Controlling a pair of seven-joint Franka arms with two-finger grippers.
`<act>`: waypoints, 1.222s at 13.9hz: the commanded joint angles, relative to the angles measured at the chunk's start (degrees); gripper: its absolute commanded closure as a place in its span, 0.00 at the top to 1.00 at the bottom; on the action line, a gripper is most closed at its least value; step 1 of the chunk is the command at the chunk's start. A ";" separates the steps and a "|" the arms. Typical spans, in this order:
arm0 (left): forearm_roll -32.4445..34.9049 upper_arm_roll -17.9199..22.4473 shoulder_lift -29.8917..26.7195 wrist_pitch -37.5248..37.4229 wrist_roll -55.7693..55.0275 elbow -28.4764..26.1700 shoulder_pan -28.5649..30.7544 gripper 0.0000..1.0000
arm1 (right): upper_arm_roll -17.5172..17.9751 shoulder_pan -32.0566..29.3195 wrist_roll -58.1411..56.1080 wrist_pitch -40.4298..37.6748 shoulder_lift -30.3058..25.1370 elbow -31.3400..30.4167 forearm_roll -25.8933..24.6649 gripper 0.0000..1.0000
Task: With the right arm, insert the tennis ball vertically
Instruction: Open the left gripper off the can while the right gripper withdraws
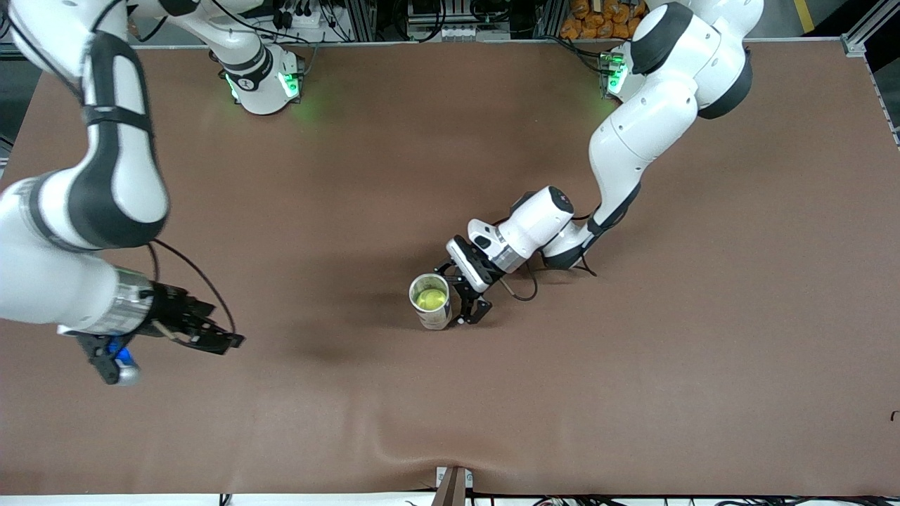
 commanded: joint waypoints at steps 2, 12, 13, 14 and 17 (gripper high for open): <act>1.40 -2.34 -5.83 -0.04 -1.27 -9.11 5.58 1.00 | 1.25 -4.89 -14.18 -6.18 -4.59 0.80 -2.71 1.00; 12.03 -7.78 -9.27 -0.30 -2.14 -20.99 24.29 1.00 | 6.26 -7.80 -22.91 -16.39 -26.81 -12.00 -20.73 1.00; 12.56 -7.97 -9.18 -0.31 -2.23 -20.99 25.44 1.00 | 6.18 -8.06 -25.19 -16.21 -29.36 -15.07 -21.25 1.00; 12.56 -8.06 -9.27 -0.31 -2.23 -20.99 26.24 1.00 | 6.09 -8.41 -28.08 -16.12 -31.39 -17.63 -22.39 1.00; 12.56 -9.98 -9.35 -0.65 -4.16 -19.94 29.93 1.00 | 6.00 -8.85 -30.40 -14.02 -37.63 -25.97 -23.80 1.00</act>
